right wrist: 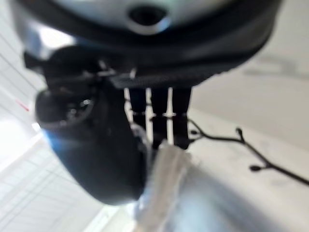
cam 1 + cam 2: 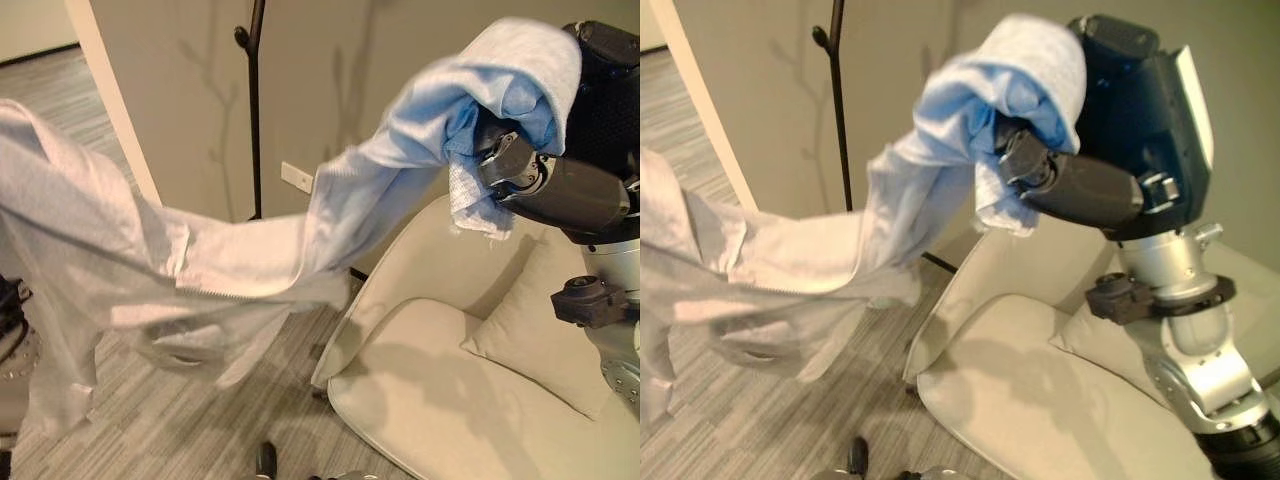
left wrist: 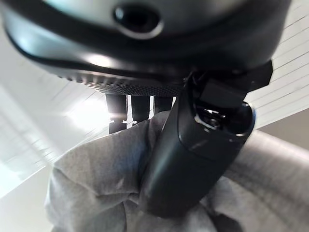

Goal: Hang the clothes on the sofa on the clothes rack.

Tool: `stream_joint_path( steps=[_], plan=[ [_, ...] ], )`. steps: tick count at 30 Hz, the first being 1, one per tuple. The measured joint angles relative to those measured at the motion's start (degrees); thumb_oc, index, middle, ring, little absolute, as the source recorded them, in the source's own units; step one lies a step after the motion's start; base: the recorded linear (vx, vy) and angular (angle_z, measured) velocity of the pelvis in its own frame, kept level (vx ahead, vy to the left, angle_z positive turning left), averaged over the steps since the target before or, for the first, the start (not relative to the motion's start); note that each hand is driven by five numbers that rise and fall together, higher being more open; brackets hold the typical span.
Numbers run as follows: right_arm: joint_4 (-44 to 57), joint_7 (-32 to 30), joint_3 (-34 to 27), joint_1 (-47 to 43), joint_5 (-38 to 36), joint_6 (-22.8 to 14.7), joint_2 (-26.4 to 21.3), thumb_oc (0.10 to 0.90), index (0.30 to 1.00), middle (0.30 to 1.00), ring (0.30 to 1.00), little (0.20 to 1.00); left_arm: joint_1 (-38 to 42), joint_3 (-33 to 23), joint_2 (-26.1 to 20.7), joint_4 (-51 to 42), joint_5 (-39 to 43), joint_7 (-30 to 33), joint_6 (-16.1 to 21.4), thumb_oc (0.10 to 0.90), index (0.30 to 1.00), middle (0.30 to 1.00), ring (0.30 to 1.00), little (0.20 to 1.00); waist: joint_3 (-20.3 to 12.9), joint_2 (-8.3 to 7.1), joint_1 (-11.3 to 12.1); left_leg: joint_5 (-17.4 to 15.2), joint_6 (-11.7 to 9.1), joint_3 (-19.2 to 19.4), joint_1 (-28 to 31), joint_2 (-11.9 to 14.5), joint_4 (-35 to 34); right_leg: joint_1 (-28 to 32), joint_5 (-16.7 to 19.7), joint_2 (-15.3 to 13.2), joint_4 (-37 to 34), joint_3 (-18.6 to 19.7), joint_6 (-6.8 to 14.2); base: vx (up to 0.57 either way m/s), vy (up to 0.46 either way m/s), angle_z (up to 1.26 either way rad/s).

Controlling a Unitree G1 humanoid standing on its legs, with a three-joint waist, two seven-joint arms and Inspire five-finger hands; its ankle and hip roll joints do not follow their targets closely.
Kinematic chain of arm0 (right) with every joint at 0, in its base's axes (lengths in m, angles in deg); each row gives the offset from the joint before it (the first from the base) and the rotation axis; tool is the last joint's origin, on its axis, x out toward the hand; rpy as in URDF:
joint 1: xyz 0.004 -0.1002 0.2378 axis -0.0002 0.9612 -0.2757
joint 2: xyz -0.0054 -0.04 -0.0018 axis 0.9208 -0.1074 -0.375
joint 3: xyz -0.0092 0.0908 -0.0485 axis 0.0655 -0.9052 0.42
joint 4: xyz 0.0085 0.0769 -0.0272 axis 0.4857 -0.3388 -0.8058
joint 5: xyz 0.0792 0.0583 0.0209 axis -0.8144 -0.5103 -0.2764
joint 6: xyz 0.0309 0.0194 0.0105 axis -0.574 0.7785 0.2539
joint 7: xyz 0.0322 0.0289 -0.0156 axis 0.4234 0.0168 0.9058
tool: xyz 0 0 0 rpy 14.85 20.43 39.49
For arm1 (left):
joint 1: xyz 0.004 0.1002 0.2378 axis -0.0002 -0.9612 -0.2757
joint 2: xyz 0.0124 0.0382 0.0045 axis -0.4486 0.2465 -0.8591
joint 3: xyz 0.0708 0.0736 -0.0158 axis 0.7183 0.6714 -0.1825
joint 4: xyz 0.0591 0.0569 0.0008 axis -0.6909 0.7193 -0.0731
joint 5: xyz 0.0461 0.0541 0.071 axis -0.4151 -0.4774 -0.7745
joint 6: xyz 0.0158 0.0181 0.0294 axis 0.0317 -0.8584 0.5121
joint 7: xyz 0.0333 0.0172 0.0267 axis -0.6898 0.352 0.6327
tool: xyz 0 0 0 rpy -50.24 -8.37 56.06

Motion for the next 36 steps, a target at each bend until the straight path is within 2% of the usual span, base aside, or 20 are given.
stream_joint_path(
  steps=[4, 7, 10, 14, 16, 18, 21, 22, 23, 24, 25, 26, 28, 29, 31, 32, 33, 34, 35, 36],
  plan=[
    [-0.2, -2.8, -1.3, 0.1, 5.7, 1.1, 3.4, 0.4, 0.3, 0.3, 0.3, 0.3, -1.9, -1.6, 7.4, -2.5, 2.1, -1.6, 0.5, 0.4, 0.3, 0.3, 0.3, 0.3, -0.2, 0.37, 1.5, -0.9, -0.2, 0.4, -1.1, 0.3, 2.1, 1.6, 3.7, 0.6, -4.4, 0.5, 0.5, -0.1, -0.007, -0.05],
    [-0.2, -3.3, -1.3, 0.1, 7.5, 1.4, 5.0, 0.4, 0.3, 0.3, 0.3, 0.3, -1.0, -0.4, 7.9, -2.6, 2.8, -1.9, 1.0, 0.4, 0.3, 0.3, 0.3, 0.3, -0.5, 0.03, 2.7, -0.8, -0.5, 0.0, -3.6, 0.3, 5.6, 0.6, 3.8, 0.1, -4.1, 0.4, 0.3, -0.13, -0.002, 0.08],
    [-0.2, -3.3, -1.3, 0.2, 9.7, 3.0, 4.8, 0.4, 0.3, 0.3, 0.3, 0.3, -0.9, 1.2, 8.2, -2.6, 3.6, -3.1, 2.4, 0.4, 0.3, 0.3, 0.3, 0.3, -0.5, 0.61, 2.9, -3.1, -2.8, -0.3, -5.6, 0.3, 9.5, 0.8, 5.4, -1.4, -4.6, -0.8, -2.1, -0.11, 0.051, 0.12],
    [-0.4, -3.9, -1.4, 0.1, 11.0, 3.4, 5.3, 0.4, 0.3, 0.3, 0.3, 0.3, 1.2, 4.4, 8.1, -2.1, 4.6, -4.0, 3.4, 0.4, 0.3, 0.3, 0.3, 0.3, -1.2, -0.27, -0.3, -7.8, -6.2, -0.4, -3.0, 7.5, 11.7, 4.8, 8.1, -3.9, -9.5, -3.6, -0.9, -0.06, 0.151, 0.4],
    [-0.4, -5.0, -1.5, 0.2, 11.2, 3.4, 5.3, 0.4, 0.3, 0.3, 0.3, 0.3, 2.3, 6.8, 8.1, -2.3, 4.5, -4.0, 5.1, 0.4, 0.3, 0.3, 0.3, 0.3, -1.8, 0.92, -1.0, -7.0, -7.1, -1.0, 1.8, 12.0, 7.7, 5.0, 8.5, -4.3, -10.0, -2.4, 0.5, -0.02, 0.366, 0.08],
    [-2.5, -6.7, -1.6, -0.7, 15.6, 3.4, 7.4, 0.4, 0.3, 0.3, 0.3, 0.3, 4.0, 8.5, 7.0, -0.8, 5.0, -4.3, 6.2, 0.4, 0.3, 0.3, 0.3, 0.3, -2.4, 2.51, -2.9, -6.8, -10.3, -7.4, 2.0, 17.0, 7.1, 4.1, 9.2, -4.3, -9.6, -1.0, 2.5, 0.02, 0.287, 0.12],
    [-6.7, -11.2, -1.6, -0.7, 21.1, 4.3, 8.3, 0.4, 0.3, 0.3, 0.3, 0.3, 7.0, 11.4, 6.9, 1.5, 5.4, -4.9, 6.6, 0.4, 0.3, 0.3, 0.3, 0.3, -2.2, 4.22, -4.1, -5.0, -13.1, -4.6, 1.6, 24.6, 3.5, 3.5, 10.5, -7.1, -9.2, -0.8, 5.6, 0.08, 0.483, 0.16],
    [-9.4, -15.1, -3.3, 0.5, 24.1, 5.7, 7.1, 0.4, 0.3, 0.3, 0.3, 0.3, 7.8, 15.1, 7.8, 3.2, 7.3, -4.9, 6.8, 0.4, 0.3, 0.3, 0.3, 0.3, -2.4, 10.77, -4.9, -3.0, -9.3, -2.0, 0.2, 25.2, 2.3, 5.8, 12.4, -9.7, -10.8, -1.1, 12.0, 0.27, 0.743, 0.06],
    [-9.4, -15.8, -3.9, 2.5, 25.4, 5.7, 9.7, 0.4, 0.3, 0.3, 0.3, 0.3, 7.8, 15.3, 8.0, 3.7, 7.3, -4.9, 6.8, 0.4, 0.3, 0.3, 0.3, 0.3, -2.4, 10.61, -4.5, 1.5, -13.3, -2.3, 1.3, 23.2, 2.0, 6.8, 13.1, -12.0, -11.7, -0.4, 14.1, 0.3, 0.778, 0.38],
    [-7.8, -16.6, -6.8, 8.8, 30.3, 6.6, 13.7, 0.4, 0.3, 0.3, 0.3, 0.3, 9.9, 16.8, 7.1, 6.6, 7.2, -5.4, 7.4, 0.4, 0.3, 0.3, 0.3, 0.3, -2.8, 6.69, -4.4, -1.3, -9.3, -1.3, 0.5, 17.2, 3.2, 9.4, 13.7, -17.2, -13.4, -2.9, 14.4, 0.17, 0.505, 0.77],
    [-8.0, -17.7, -8.3, 13.2, 37.3, 10.4, 16.0, 0.4, 0.3, 0.3, 0.3, 0.3, 10.4, 17.7, 5.5, 8.1, 7.5, -5.9, 6.5, 0.4, 0.3, 0.3, 0.3, 0.3, -3.1, 2.81, -5.3, -2.7, -7.3, -1.8, 0.0, 11.4, 6.1, 10.0, 13.4, -23.0, -12.4, -3.1, 11.3, 0.09, 0.381, 0.82],
    [-9.2, -17.8, -8.2, 12.8, 40.1, 11.7, 16.6, 0.4, 0.3, 0.3, 0.3, 0.3, 10.6, 17.6, 4.0, 8.1, 7.5, -6.1, 5.9, 0.4, 0.3, 0.3, 0.3, 0.3, -3.3, 1.47, -4.5, -3.7, -6.1, -0.9, -0.7, 9.5, 6.8, 9.2, 15.5, -24.9, -11.6, -1.7, 9.7, 0.11, 0.456, 0.47],
    [-11.1, -18.6, -7.8, 10.6, 45.1, 14.4, 17.9, 0.4, 0.3, 0.3, 0.3, 0.3, 13.3, 17.8, 2.2, 8.3, 7.1, -6.3, 5.0, 0.4, 0.3, 0.3, 0.3, 0.3, -2.9, 0.78, -3.6, -3.5, -2.9, -0.7, -0.5, 7.2, 6.9, 5.6, 22.6, -26.9, -6.6, 0.9, 10.8, 0.08, 0.336, 0.02],
    [-11.8, -18.6, -7.4, 8.5, 47.0, 15.6, 18.7, 0.4, 0.3, 0.3, 0.3, 0.3, 14.5, 17.7, 1.5, 9.3, 6.7, -6.4, 4.9, 0.4, 0.3, 0.3, 0.3, 0.3, -2.9, 0.47, -3.0, -3.9, -2.1, 0.1, 0.4, 6.5, 7.0, 3.6, 26.5, -27.9, -4.0, 4.0, 14.5, 0.11, 0.349, 0.09],
    [-16.6, -21.4, -6.4, 4.5, 54.4, 16.2, 16.5, 0.4, 0.3, 0.3, 0.3, 0.3, 20.2, 20.4, -1.0, 13.5, 6.7, -7.3, 3.3, 0.4, 0.3, 0.3, 0.3, 0.3, -2.4, -0.35, -3.3, -5.1, 0.1, 0.4, 3.3, 4.1, 6.7, 2.2, 31.7, -30.5, 3.6, 6.7, 17.1, 0.12, 0.422, 0.1],
    [-19.4, -22.4, -6.4, 3.4, 56.2, 16.7, 14.9, 0.4, 0.3, 0.3, 0.3, 0.3, 22.7, 22.7, -2.7, 15.1, 6.7, -7.9, 2.6, 0.4, 0.3, 0.3, 0.3, 0.3, -2.3, -0.47, -3.4, -5.0, 0.9, 0.4, 4.8, 3.1, 5.7, 1.3, 34.9, -31.4, 6.4, 6.8, 13.4, 0.12, 0.355, 0.12],
    [-22.0, -23.6, -5.8, 1.7, 58.1, 17.9, 13.7, 0.4, 0.3, 0.3, 0.3, 0.3, 24.0, 23.5, -4.2, 15.2, 6.3, -8.3, 2.3, 0.4, 0.3, 0.3, 0.3, 0.3, -1.9, -0.02, -3.9, -5.7, 2.3, 0.7, 6.6, 2.9, 4.5, -0.2, 34.7, -31.9, 9.0, 6.6, 13.6, 0.14, 0.282, -0.14],
    [-27.1, -25.6, -3.7, -2.2, 61.1, 19.5, 12.1, 0.4, 0.3, 0.3, 0.3, 0.3, 25.7, 23.5, -5.8, 15.4, 5.8, -8.4, 1.5, 0.4, 0.3, 0.3, 0.3, 0.3, -1.8, 0.09, -3.7, -6.6, 4.0, 1.8, 9.3, 2.1, 2.7, -2.1, 27.6, -31.2, 13.9, 3.0, 20.6, 0.16, 0.232, -0.3],
    [-27.5, -25.7, -3.6, -2.5, 62.5, 20.7, 10.8, 0.4, 0.3, 0.3, 0.3, 0.3, 26.4, 23.4, -6.1, 15.3, 5.6, -8.8, 1.2, 0.4, 0.3, 0.3, 0.3, 0.3, -1.6, 0.5, -3.7, -5.5, 3.8, 2.0, 10.8, 1.9, 0.8, -3.1, 22.9, -30.1, 16.9, 1.5, 20.1, 0.11, 0.143, -0.38],
    [-28.5, -27.0, -3.4, -2.8, 65.8, 21.2, 4.8, 0.4, 0.3, 0.3, 0.3, 0.3, 26.9, 21.6, -6.8, 15.7, 5.6, -8.5, 1.3, 0.4, 0.3, 0.3, 0.3, 0.3, -0.9, 1.9, -5.0, -6.7, 5.7, 2.3, 12.4, 1.5, -0.4, -5.0, 11.4, -22.2, 18.5, -0.4, 16.1, 0.25, 0.103, -0.1]
  ],
)
